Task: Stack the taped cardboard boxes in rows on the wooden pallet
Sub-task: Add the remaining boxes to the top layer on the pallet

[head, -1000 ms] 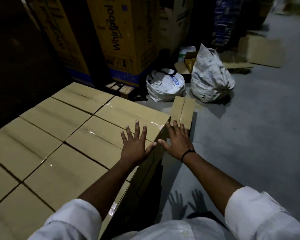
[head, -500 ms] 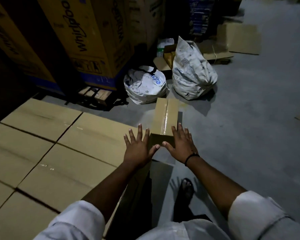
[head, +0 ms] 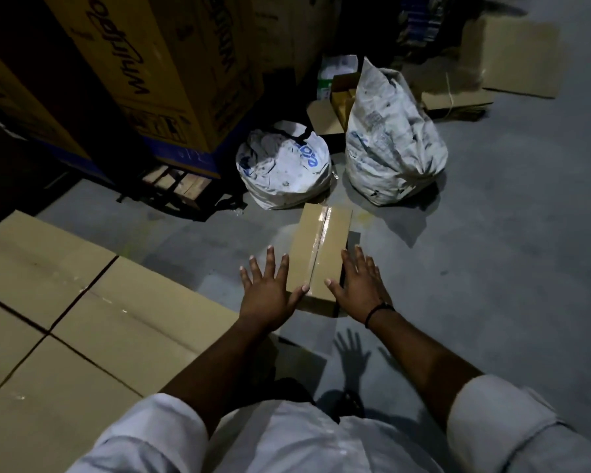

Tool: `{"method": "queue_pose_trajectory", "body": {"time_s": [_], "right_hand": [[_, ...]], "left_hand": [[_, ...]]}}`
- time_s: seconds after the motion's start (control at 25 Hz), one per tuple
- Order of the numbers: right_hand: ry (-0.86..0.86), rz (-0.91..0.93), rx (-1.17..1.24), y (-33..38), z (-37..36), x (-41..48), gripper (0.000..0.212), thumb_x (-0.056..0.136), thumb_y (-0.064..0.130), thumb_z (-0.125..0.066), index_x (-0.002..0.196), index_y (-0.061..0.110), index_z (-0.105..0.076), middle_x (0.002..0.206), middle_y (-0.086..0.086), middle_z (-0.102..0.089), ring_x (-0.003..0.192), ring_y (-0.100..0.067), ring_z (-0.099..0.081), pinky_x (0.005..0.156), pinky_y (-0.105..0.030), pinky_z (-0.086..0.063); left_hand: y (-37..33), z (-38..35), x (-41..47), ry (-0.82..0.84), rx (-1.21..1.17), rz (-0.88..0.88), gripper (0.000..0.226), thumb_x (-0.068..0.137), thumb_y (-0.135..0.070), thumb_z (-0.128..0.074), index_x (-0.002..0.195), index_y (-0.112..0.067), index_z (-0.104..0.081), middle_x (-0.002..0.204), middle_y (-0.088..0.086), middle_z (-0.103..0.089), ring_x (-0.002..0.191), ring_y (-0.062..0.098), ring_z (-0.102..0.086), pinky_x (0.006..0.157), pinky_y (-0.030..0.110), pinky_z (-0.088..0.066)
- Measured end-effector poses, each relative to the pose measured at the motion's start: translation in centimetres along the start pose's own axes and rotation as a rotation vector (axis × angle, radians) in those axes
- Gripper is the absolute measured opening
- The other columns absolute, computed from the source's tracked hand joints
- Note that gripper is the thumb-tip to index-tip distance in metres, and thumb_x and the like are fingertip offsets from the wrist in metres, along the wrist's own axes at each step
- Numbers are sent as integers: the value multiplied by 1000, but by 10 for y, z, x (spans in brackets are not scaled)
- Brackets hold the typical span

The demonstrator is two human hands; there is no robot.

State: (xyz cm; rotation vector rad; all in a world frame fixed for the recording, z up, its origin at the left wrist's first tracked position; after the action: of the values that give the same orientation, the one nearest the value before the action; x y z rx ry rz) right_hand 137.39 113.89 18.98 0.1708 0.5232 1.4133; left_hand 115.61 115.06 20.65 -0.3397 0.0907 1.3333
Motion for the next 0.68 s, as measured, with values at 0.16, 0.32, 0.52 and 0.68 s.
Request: {"method": "queue_pose_trajectory", "body": {"time_s": [0.16,0.32,0.52,0.68], "right_hand": [[44,-18,-10,-9,-1,60,81,102,59,-44,164,23,-7,172,-11,5,157,-36,-1,127,-47,-4],[87,-29,-45,-11,-3,118,79,102,59,-43,164,24,-7,172,-10,4,157,-35,-3,126,-47,-6],[119,-55,-86,-14,2,189,80,102,58,-44,164,22,-9,172,-10,0,157,-35,-6,126,-48,-11],[141,-117,-57,-22,-8,242,80,102,58,-44,164,22,-9,172,-11,-1,156,-36,-10,126,-49,-14]], "left_hand": [[8,-3,60,58,4,30,90,94,-80,-21,164,-28,1,169,8,22,154,46,13,123,65,4],[22,-6,129,97,11,-16,91,94,-80,-20,165,-26,2,169,10,20,154,47,12,122,66,3],[37,-2,224,157,43,-103,94,94,-81,-22,165,-25,0,170,11,16,154,49,9,121,65,4],[43,-8,282,205,64,-171,94,93,-81,-22,165,-25,-1,171,11,14,154,48,7,122,65,2]]}}
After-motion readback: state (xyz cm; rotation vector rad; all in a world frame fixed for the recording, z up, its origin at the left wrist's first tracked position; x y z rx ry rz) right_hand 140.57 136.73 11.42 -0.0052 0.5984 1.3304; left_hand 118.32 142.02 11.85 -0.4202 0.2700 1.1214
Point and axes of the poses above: each hand's wrist, its own x-axis towards the middle knuckle, its own z-axis out of the back of the hand, y = z × x, the point moved 1 cm from there along x, towards the middle knuckle
